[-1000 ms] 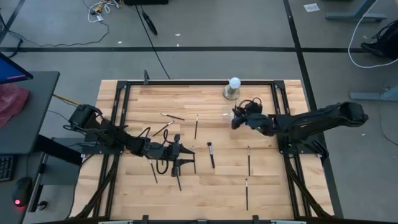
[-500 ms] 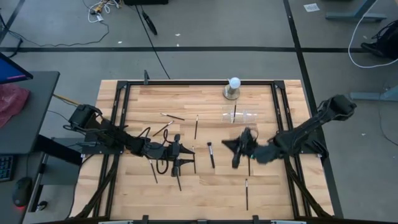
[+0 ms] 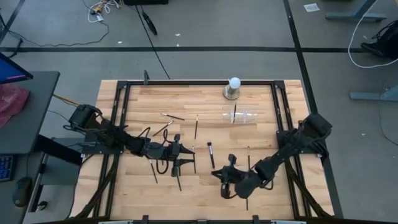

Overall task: Put items in baskets/containers
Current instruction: Put the powder brush into the transparent organizer

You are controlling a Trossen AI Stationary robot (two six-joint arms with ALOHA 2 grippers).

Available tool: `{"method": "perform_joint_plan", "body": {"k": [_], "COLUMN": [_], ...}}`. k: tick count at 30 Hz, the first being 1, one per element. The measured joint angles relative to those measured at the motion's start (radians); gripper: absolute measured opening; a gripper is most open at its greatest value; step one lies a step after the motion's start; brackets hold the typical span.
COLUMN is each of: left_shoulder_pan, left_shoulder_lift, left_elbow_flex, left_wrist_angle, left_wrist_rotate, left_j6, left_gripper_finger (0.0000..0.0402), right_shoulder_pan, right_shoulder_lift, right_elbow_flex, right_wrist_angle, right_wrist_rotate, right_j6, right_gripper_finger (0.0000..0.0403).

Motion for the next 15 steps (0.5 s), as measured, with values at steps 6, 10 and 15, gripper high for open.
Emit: {"method": "perform_joint_plan", "body": {"k": [6, 10, 15], "left_shoulder_pan": [0.001, 0.008, 0.008], "left_shoulder_lift": [0.0, 0.0, 0.0], "left_elbow_flex": [0.0, 0.0, 0.0], "left_wrist_angle": [0.0, -0.001, -0.005], "left_wrist_rotate": [0.0, -0.003, -0.003], "left_j6": [0.002, 0.011, 0.011], "left_gripper_finger": [0.0151, 0.0151, 0.0151], "right_shoulder_pan": [-0.097, -0.165, -0.223], "right_shoulder_lift": [0.003, 0.008, 0.028], "right_elbow_flex": [0.001, 0.001, 0.003], "right_wrist_angle": [-0.116, -0.163, -0.17], "right_wrist_rotate": [0.001, -0.037, -0.039], "right_j6": [0.203, 0.21, 0.207], "right_gripper_finger": [0.009, 0.0156, 0.0222]}}
